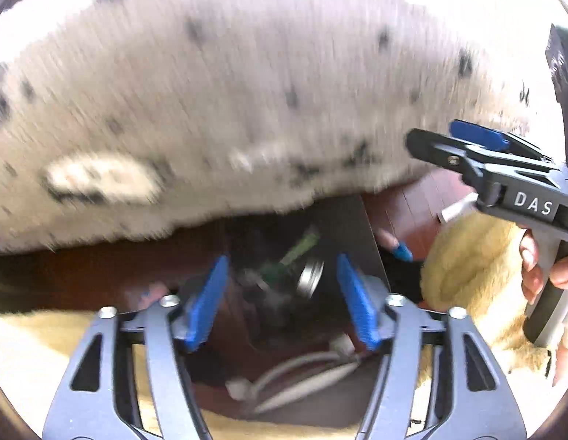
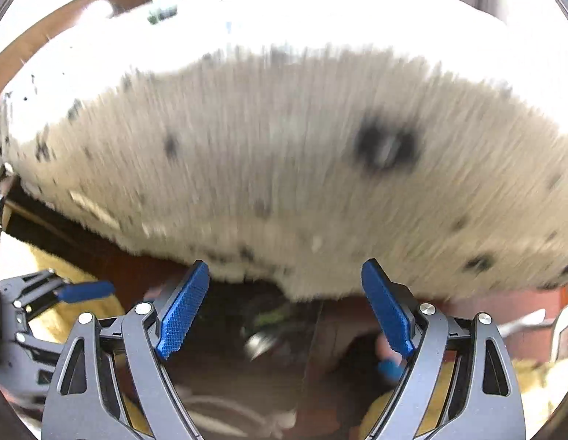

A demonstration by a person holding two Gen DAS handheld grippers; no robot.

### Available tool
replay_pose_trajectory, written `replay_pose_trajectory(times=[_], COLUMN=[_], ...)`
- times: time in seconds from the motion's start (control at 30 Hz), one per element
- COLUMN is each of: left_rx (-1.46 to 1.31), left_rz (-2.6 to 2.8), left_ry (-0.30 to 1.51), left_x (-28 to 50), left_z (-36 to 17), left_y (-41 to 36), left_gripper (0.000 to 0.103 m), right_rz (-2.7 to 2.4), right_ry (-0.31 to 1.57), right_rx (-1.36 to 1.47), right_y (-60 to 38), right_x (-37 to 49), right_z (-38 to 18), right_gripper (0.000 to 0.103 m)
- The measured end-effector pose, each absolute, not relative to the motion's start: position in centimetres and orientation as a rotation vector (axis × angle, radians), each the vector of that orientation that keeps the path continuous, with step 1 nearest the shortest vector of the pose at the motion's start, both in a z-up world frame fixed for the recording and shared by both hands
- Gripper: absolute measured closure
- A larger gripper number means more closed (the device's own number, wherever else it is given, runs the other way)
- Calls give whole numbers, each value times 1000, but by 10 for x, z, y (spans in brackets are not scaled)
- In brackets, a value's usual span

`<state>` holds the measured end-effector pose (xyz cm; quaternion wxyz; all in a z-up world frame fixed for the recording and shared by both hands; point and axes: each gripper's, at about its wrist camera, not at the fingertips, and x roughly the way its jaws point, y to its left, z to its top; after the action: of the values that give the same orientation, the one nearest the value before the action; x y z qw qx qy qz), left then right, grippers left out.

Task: Collect trash
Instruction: 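Grasp the black box package with the right tool while the left tool grasps the black spool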

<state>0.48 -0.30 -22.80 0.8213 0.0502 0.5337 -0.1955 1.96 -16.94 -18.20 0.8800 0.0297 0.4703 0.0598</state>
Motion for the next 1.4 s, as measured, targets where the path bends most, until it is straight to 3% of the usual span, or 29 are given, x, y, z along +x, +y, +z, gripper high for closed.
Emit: replay_pose_trajectory(times=[0.13,0.43,0.77,1.03,1.1,1.27,1.37,1.4], left_rx=[149,135,106,103,105,111,116,113], left_rz=[-363,-284,-219,-208,-211,-200,-183,-184], left_ry=[1011,878,794,814,823,837,861,874], left_x=[13,58,147,218,231,257,270,273], left_z=[-190,-135,-81,-76,-80,-90,-100,-104], left_y=[9,32,46,27,21,8,5,6], left_gripper=[29,28,28,28,29,35,50,59], right_rz=[104,3,-11,49,63,83,92,95], right_ry=[851,734,674,688,704,739,761,771], right_rx=[27,0,36,58,57,61,60,52], right_y=[-176,-217,-239,-233,-227,-218,-215,-212], right_x=[23,78,151,221,236,263,272,275], right_z=[-139,-88,-59,-58,-61,-70,-78,-81], right_gripper=[17,13,13,14,19,44,63,66])
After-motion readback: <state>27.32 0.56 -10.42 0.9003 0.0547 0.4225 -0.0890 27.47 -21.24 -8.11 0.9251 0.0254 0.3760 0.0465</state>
